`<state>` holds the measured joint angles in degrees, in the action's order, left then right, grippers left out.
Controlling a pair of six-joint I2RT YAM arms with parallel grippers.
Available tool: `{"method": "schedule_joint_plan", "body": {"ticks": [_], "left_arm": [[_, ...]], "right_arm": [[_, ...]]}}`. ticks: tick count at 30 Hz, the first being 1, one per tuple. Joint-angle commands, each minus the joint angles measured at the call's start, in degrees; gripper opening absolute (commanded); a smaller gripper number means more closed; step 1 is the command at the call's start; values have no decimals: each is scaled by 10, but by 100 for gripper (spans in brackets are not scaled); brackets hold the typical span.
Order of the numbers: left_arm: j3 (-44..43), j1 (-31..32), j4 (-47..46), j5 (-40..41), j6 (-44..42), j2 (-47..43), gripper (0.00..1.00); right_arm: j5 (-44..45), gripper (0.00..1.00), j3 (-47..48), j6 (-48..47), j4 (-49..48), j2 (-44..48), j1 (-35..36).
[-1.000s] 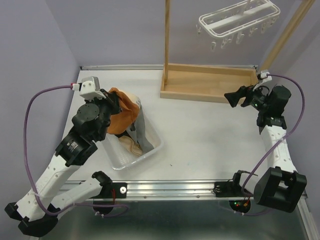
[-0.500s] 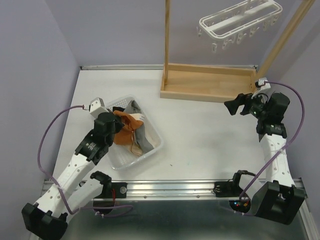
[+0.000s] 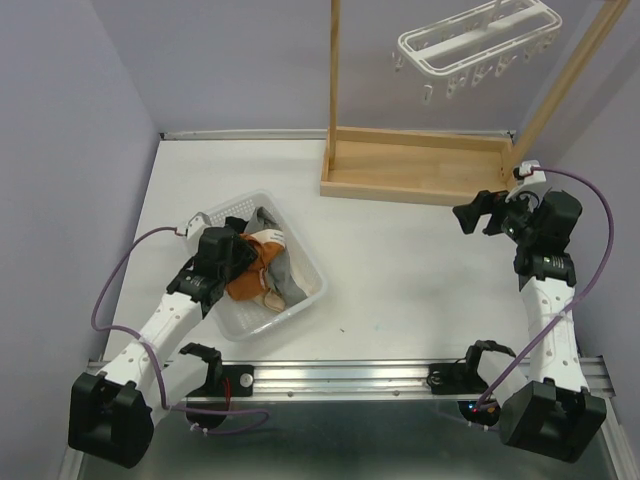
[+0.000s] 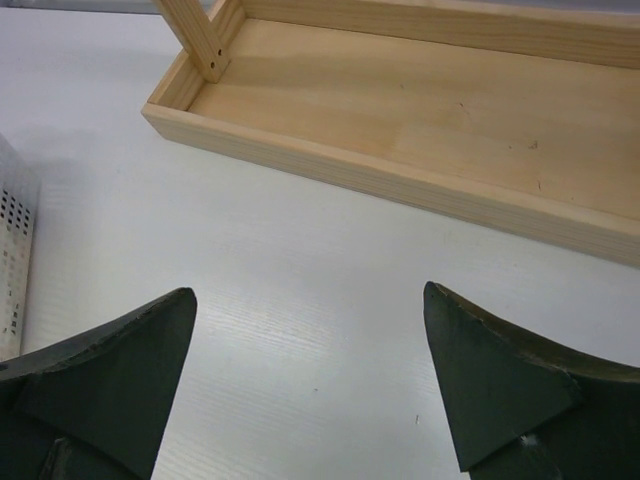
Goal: Remove the underwear clipped to the hanger
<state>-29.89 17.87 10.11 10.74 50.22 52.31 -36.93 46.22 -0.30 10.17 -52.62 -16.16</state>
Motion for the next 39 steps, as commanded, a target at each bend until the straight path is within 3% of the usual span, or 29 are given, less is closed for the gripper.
{"method": "schedule_joint_plan", "body": {"ticks": [1,6,11,17,26,33,39], "left_arm": [[-51,-4,13,9,-8,-34,72],[-146,-4,85,36,-47,-75,99],[-219,-4,129,45,-94,-92,99],[-254,-4,119,45,-176,-112,99],[-229,-4,-37,51,-360,-173,99],[-159,-4,-118,120,-400,-196,99],[-122,-4,-134,118,-390,-199,99]], "right_arm": [[23,100,1,-21,18,17,-4],[55,100,33,-42,52,17,-4],[85,100,61,-21,59,16,-3],[235,100,74,56,59,10,-4],[431,100,86,149,60,16,-4],[499,100,84,135,66,23,-3],[517,100,71,134,66,26,-4]]}}
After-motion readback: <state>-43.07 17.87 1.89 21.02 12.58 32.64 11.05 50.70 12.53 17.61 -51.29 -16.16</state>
